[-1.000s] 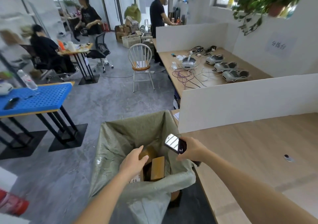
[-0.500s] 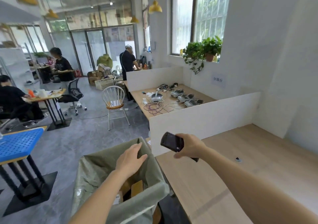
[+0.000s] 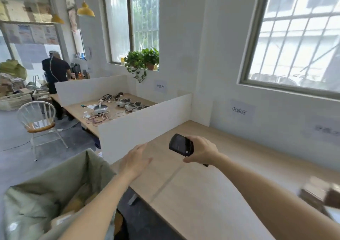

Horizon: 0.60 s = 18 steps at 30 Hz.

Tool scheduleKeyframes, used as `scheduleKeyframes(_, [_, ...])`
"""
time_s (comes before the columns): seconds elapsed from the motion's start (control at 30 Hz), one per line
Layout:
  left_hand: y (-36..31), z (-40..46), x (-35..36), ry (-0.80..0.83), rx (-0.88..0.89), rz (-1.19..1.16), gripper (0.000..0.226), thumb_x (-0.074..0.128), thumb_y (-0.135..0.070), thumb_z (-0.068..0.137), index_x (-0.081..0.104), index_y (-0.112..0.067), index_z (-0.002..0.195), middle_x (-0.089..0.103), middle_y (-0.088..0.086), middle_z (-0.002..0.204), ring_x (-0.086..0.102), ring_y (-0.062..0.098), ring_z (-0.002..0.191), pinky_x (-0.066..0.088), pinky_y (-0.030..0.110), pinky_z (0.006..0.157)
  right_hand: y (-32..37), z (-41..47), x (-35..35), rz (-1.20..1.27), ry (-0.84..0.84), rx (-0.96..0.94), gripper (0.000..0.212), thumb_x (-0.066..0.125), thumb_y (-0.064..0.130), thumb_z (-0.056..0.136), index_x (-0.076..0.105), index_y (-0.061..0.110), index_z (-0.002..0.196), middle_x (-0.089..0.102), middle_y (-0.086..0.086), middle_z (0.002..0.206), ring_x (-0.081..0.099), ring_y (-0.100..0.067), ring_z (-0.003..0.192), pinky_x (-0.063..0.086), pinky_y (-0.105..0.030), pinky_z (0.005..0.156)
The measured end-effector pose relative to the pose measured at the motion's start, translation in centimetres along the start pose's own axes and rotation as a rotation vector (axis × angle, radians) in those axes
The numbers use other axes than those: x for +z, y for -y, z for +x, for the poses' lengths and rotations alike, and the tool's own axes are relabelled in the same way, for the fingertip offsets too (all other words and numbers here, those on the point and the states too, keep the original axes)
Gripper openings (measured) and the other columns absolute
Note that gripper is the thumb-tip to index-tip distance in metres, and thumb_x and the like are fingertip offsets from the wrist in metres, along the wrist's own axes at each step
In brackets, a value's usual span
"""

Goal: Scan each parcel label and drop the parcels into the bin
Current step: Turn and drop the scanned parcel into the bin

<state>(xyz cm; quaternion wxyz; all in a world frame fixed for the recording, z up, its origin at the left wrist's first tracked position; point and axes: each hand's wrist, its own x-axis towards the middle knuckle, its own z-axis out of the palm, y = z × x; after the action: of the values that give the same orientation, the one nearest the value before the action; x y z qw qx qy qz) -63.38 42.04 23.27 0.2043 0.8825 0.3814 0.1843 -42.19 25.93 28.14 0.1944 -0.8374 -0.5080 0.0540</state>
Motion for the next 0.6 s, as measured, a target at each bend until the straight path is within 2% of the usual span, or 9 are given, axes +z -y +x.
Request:
scheduleKeyframes(0.17, [-7.2,-1.8,3.7,0.080,0.096,-0.008,0.068,0.052,-0.056,0.095,0.032,-0.029,0.154,0.033,-0.006,0.160,0.041,0.023,0.141,0.041,0.043,0.110,-6.6,-8.0,-4.3,-0.032,-0.093,0.149,0.064,0.084,0.044,0.064,0.057,0.042,0.122,0.063,0.013,0.102,0.059,-0.017,0.095,0.041,-0.030,0.068])
scheduleKeyframes(0.23, [-11.1,-2.4,5.3,0.103,0.150,-0.026,0.066,0.052,-0.056,0.094,0.034,-0.031,0.153,0.035,-0.009,0.158,0.043,0.022,0.140,0.042,0.042,0.109,-9.7,-11.4,-6.2,-0.054,-0.109,0.210,0.062,0.084,0.045,0.063,0.057,0.043,0.118,0.064,0.014,0.102,0.060,-0.018,0.097,0.040,-0.030,0.069])
scheduleKeyframes(0.4, [-22.0,-3.6,9.4,0.177,0.306,-0.009,0.066,0.052,-0.056,0.095,0.034,-0.030,0.153,0.032,-0.006,0.160,0.038,0.018,0.143,0.037,0.035,0.110,-17.9,-19.0,-11.7,-0.089,-0.192,0.391,0.062,0.085,0.047,0.063,0.058,0.038,0.118,0.065,0.012,0.104,0.061,-0.018,0.099,0.042,-0.031,0.072])
scheduleKeyframes(0.6, [-34.9,-6.1,16.5,0.300,0.434,-0.058,0.067,0.054,-0.055,0.095,0.033,-0.031,0.153,0.029,-0.006,0.161,0.029,0.015,0.147,0.033,0.037,0.114,-27.9,-28.8,-17.7,-0.099,-0.246,0.563,0.061,0.085,0.047,0.064,0.058,0.036,0.118,0.066,0.011,0.106,0.062,-0.019,0.099,0.047,-0.033,0.074])
